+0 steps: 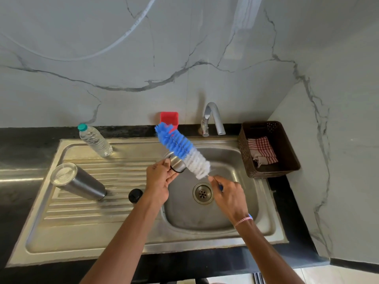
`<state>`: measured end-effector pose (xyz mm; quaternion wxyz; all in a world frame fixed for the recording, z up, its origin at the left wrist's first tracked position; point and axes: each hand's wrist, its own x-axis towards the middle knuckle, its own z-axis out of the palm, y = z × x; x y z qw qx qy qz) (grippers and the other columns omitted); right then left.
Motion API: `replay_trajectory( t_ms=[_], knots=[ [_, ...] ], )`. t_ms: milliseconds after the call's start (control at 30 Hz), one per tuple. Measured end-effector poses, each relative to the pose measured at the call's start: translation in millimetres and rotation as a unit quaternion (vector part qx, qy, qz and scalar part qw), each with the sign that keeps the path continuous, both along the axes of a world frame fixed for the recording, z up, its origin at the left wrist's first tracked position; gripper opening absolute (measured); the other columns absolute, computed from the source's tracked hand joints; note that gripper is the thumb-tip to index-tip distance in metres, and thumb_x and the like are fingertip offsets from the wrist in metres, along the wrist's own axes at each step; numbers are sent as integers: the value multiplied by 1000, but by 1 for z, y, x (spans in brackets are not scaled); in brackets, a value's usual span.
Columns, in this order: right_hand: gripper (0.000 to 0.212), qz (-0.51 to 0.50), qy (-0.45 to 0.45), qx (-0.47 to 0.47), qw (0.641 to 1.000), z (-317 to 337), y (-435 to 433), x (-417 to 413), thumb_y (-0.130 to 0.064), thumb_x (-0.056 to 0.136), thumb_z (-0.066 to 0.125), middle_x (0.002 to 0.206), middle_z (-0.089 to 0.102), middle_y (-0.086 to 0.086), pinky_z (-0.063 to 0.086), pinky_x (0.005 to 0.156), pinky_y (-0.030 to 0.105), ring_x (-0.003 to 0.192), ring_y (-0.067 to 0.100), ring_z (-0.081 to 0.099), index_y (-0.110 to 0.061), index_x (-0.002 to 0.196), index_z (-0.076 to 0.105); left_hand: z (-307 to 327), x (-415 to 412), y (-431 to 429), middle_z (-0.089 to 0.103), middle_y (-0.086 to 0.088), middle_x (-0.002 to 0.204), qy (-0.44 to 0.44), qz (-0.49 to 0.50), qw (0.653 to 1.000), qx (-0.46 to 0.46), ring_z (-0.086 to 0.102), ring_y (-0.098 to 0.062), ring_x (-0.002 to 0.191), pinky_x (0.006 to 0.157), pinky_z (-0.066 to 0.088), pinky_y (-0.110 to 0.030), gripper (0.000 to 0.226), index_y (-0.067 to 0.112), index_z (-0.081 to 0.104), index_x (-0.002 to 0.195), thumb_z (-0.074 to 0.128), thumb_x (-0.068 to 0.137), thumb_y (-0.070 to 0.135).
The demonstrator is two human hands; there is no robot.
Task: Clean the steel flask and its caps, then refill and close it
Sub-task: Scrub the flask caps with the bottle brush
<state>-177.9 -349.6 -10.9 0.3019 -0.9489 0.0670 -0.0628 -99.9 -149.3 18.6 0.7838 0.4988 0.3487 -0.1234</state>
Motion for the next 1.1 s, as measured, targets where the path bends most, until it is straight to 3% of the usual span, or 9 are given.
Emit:
replay_trajectory(
  t_ms=[100,200,300,500,700,833,933,1000,1100],
  knots=[
    [44,-8,0,7,1000,3,6,13,-58,99,41,48,43,-5,38,48,33,47,23,44,-21,75,48,2,-3,-9,81,-4,89,-6,-18,1000,1,79,-16,81,72,58,-30,17,12,72,106,55,105,9],
    [39,4,3,-7,1000,-2,-9,1,-51,101,48,46,39,-8,39,45,35,42,16,40,-23,74,52,7,6,4,79,-11,100,-15,14,1000,-1,78,-21,90,77,59,-33,16,9,72,107,56,105,8],
    [35,10,6,8,1000,-7,-15,-17,-46,101,53,44,35,-10,37,43,35,40,13,33,-26,72,51,8,11,15,79,-11,97,-19,44,999,3,77,-21,90,87,60,-36,17,9,72,104,55,106,8],
    [44,-15,4,38,999,3,10,15,-55,99,44,49,46,-2,41,48,37,49,27,46,-18,79,55,5,-7,-11,80,-6,96,-61,-63,993,78,78,-18,89,83,61,-34,26,16,76,92,56,105,7],
    [35,12,16,30,999,-7,-11,-6,-57,99,44,45,41,-10,40,47,35,41,13,38,-42,68,46,17,2,17,73,-10,90,-112,-28,984,139,70,-19,86,68,57,-24,31,11,72,83,51,105,3],
    [39,8,3,47,999,-2,5,-8,-46,103,51,46,39,-7,30,45,28,42,18,37,-29,67,48,8,1,13,72,-5,81,-121,-63,979,152,68,-18,84,80,60,-35,34,6,70,80,48,105,1],
    [43,8,8,62,998,14,24,11,-42,104,52,48,42,-4,30,47,28,48,23,43,-26,65,45,-5,-2,3,74,-9,92,-115,-120,977,133,68,-24,93,95,57,-47,30,-5,70,96,45,108,5],
    [46,19,14,52,998,14,23,13,-45,103,51,50,43,-3,32,49,30,49,23,44,-28,62,41,-9,-2,8,75,-7,94,-119,-126,978,118,69,-24,95,96,56,-46,29,-4,70,97,43,108,2],
    [40,40,11,60,997,-5,5,-8,-52,102,47,50,45,-6,31,47,25,45,15,42,-28,70,53,-6,0,26,75,-4,87,-121,-107,983,84,70,-22,94,93,57,-40,32,4,66,86,42,107,-2]
  ],
)
